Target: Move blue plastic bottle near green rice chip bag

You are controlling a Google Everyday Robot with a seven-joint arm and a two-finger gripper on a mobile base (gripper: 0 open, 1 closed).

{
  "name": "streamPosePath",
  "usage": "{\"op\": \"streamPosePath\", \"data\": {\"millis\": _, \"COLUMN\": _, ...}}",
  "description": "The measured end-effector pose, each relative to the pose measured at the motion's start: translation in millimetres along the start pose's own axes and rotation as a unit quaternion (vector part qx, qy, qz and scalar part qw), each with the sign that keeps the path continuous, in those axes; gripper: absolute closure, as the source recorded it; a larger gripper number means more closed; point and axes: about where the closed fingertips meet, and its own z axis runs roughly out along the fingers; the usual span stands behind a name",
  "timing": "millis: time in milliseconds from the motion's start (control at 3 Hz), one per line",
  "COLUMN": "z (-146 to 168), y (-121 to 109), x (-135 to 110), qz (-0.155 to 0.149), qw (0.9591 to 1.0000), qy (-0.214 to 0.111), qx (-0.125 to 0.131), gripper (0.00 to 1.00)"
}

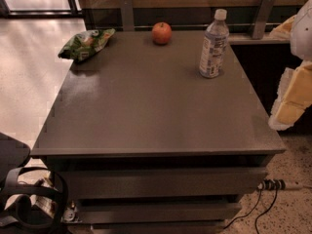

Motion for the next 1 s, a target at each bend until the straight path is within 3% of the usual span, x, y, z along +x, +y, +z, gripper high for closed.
{"op": "streamPosePath", "data": {"millis": 333, "z": -0.1, "y": 0.0, "x": 0.0, "qz": 0.0, "qw": 1.0, "qy": 0.0, "qx": 0.0, "gripper": 0.0}}
{"op": "streamPosePath", "data": {"millis": 667, "z": -3.2, "y": -14.5, "x": 0.8, "qz": 0.008, "qw": 0.9998, "qy": -0.009, "qx": 0.015, "gripper": 0.0}}
{"op": "streamPosePath", "data": {"millis": 1000, "z": -3.3, "y": -51.9, "x": 9.0, "qz": 0.034, "qw": 0.9962, "qy": -0.056, "qx": 0.058, "gripper": 0.0}}
